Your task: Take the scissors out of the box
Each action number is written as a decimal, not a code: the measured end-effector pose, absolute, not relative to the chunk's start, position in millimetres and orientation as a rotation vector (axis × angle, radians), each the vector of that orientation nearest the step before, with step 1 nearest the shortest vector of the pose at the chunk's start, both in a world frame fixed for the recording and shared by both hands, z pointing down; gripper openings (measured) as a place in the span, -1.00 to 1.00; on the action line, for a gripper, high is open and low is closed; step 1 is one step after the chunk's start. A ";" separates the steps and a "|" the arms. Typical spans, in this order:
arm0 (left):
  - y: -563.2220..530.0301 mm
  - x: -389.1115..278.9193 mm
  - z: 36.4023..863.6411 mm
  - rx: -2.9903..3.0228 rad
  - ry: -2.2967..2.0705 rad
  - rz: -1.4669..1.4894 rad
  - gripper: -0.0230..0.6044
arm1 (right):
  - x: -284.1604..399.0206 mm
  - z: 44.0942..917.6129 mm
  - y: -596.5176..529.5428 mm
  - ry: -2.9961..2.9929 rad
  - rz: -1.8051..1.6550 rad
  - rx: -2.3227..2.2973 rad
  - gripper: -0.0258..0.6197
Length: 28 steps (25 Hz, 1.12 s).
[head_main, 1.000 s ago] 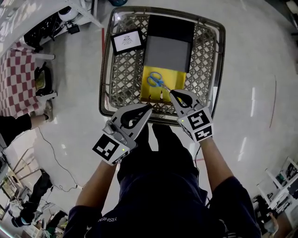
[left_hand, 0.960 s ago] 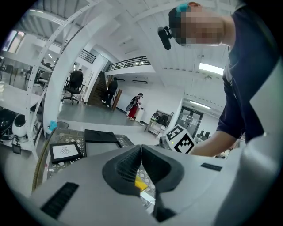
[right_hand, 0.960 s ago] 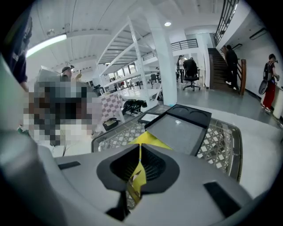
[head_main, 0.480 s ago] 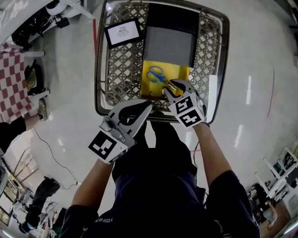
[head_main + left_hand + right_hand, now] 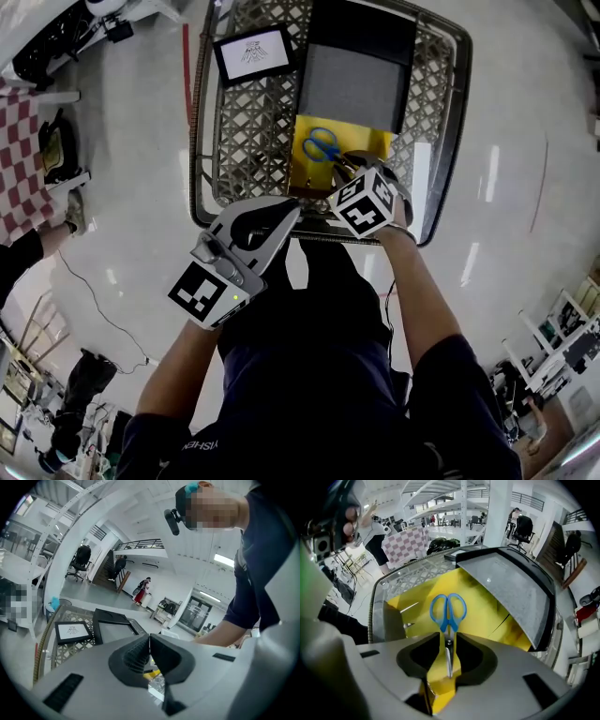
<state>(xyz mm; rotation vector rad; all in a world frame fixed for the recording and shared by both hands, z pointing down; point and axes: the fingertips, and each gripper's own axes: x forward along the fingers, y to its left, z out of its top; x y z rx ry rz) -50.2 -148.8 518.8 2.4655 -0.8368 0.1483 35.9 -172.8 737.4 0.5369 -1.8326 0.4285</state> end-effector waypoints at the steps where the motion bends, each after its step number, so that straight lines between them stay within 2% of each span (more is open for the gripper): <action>1: -149.1 -52.7 519.5 2.463 -0.839 0.148 -0.84 | 35.9 740.0 -173.2 -1.823 0.436 0.535 -0.53; 10: -148.6 -67.4 520.1 2.451 -0.836 0.142 -0.84 | 39.2 747.3 -170.9 -1.779 0.442 0.508 -0.57; 13: -150.6 -67.8 516.9 2.453 -0.839 0.125 -0.84 | 38.3 747.7 -169.0 -1.776 0.435 0.492 -0.66; 28: -142.0 -70.8 514.7 2.462 -0.834 0.145 -0.84 | 34.5 730.4 -166.4 -1.880 0.488 0.552 -0.69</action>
